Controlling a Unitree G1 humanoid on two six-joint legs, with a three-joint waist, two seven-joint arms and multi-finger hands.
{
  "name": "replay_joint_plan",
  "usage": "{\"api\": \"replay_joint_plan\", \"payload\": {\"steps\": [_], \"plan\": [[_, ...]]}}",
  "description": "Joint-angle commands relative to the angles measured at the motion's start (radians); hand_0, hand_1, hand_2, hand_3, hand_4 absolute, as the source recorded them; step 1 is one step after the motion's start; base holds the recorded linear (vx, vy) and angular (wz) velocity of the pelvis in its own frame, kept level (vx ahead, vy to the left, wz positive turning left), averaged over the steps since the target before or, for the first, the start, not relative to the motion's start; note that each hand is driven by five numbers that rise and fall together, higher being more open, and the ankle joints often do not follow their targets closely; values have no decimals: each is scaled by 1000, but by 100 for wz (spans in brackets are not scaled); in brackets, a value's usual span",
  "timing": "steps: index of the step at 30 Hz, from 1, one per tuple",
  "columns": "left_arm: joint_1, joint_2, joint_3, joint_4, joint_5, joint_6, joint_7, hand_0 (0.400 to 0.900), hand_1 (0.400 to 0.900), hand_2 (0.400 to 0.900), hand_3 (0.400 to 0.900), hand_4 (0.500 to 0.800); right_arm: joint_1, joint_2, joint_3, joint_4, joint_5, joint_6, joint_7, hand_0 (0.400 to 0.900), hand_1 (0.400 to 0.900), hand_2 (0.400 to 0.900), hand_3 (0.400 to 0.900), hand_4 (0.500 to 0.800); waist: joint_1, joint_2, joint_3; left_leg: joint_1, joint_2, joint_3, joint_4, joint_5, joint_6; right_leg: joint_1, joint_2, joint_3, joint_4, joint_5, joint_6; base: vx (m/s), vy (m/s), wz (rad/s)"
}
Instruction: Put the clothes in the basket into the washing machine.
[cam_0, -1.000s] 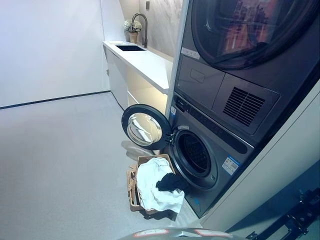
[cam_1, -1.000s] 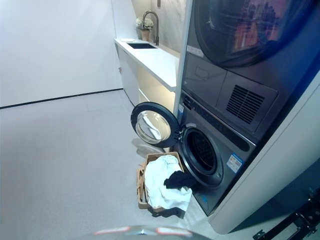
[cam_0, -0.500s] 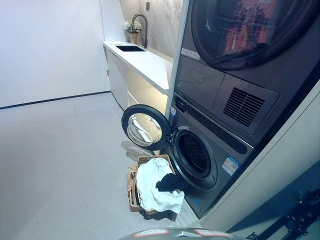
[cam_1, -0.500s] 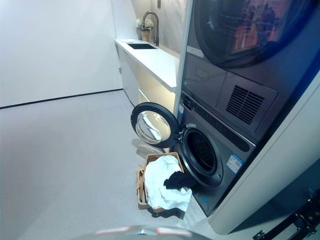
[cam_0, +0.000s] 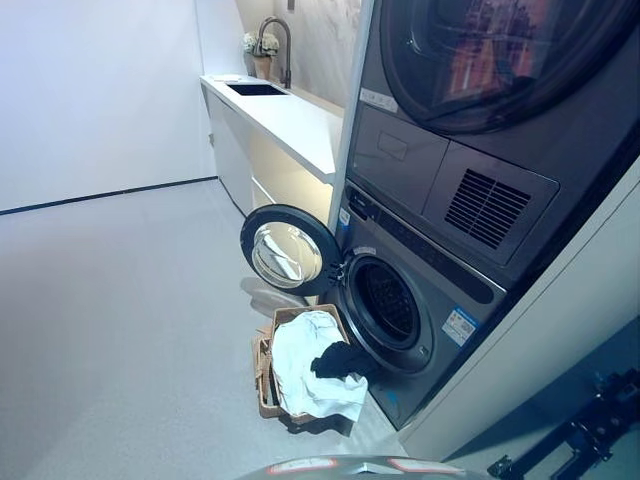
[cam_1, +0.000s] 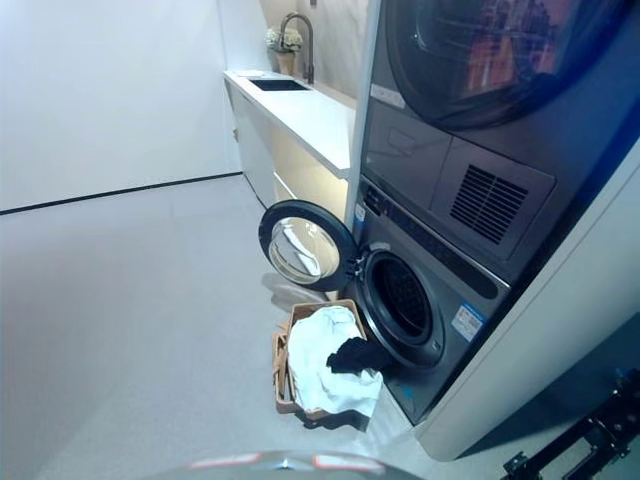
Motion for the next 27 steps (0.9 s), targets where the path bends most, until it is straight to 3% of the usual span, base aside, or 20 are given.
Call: {"api": "replay_joint_plan", "payload": {"steps": [1, 4, 10, 12, 14, 17, 19, 20, 22, 24, 27], "plan": [[-100, -55, 20, -19, -49, -11, 25, 900, 900, 900, 900, 800, -113, -98, 24, -7, 24, -30, -26, 900, 900, 900, 900, 800, 7, 113, 167, -8, -4, -18, 133, -164, 2, -9, 60, 37, 137, -176, 10, 52, -135, -5], [-105, -60, 21, -34, -67, -17, 24, 900, 900, 900, 900, 800, -117, -110, 24, -12, 28, -32, -27, 900, 900, 900, 900, 800, 3, 111, 191, -60, 0, -18, 268, -184, -5, -18, 58, 42, 181, -204, -8, 69, -167, 4], [-128, -64, 20, -88, -138, -39, 24, 900, 900, 900, 900, 800, -125, -149, 22, -45, 42, -45, -34, 900, 900, 900, 900, 800, 8, 97, 288, -336, 26, -65, 753, -77, -36, -33, 56, 37, 266, -258, -67, 62, -189, 15], [-131, -64, 20, -102, -160, -46, 28, 900, 900, 900, 900, 800, -130, -157, 20, -50, 54, -48, -42, 900, 900, 900, 900, 800, 4, 102, 307, -409, 11, -72, 744, -100, -27, -44, 46, 33, 285, -273, -70, 122, -23, 14], [-119, -66, 28, -111, -169, -52, 35, 900, 900, 900, 900, 800, -133, -164, 18, -53, 58, -51, -52, 900, 900, 900, 900, 800, 5, 115, 313, -436, -7, -51, 592, -114, -19, -22, 42, 37, 263, -291, -56, 282, 77, -3], [-103, -69, 37, -99, -199, -60, 55, 900, 900, 900, 900, 800, -137, -164, 27, -57, 51, -56, -60, 900, 900, 900, 900, 800, 17, 133, 321, -443, -9, -108, 294, 6, -39, 16, 48, 41, 221, -296, -43, 349, 129, -12], [-103, -65, 48, -84, -209, -63, 64, 900, 900, 900, 900, 800, -146, -165, 34, -57, 51, -62, -65, 900, 900, 900, 900, 800, 27, 134, 316, -455, -12, -164, 152, 48, -59, 46, 45, 48, 180, -300, -27, 445, 191, -21], [-94, -63, 53, -73, -212, -66, 72, 900, 900, 900, 900, 800, -146, -167, 34, -53, 48, -62, -69, 900, 900, 900, 900, 800, 33, 130, 305, -472, -11, -180, 132, 67, -67, 72, 33, 54, 159, -304, -14, 558, 247, -37], [-83, -56, 62, -49, -201, -52, 64, 900, 900, 900, 900, 800, -138, -158, 30, -50, 41, -60, -65, 900, 900, 900, 900, 800, 38, 114, 284, -476, -6, -161, 179, 70, -47, 104, 7, 65, 129, -309, 0, 565, 289, -34], [-97, -39, 60, -50, -197, -57, 66, 900, 900, 900, 900, 800, -159, -148, 20, -65, 68, -71, -65, 900, 900, 900, 900, 800, 54, 66, 269, -599, -34, -143, 336, -2, -7, 70, -46, 81, 113, -277, 38, 533, 365, -48], [-107, -23, 59, -51, -196, -57, 63, 900, 900, 900, 900, 800, -168, -144, 20, -78, 78, -76, -61, 900, 900, 900, 900, 800, 60, 46, 249, -616, -45, -132, 364, -41, 19, 34, -63, 91, 130, -241, 55, 419, 284, -22]]}}
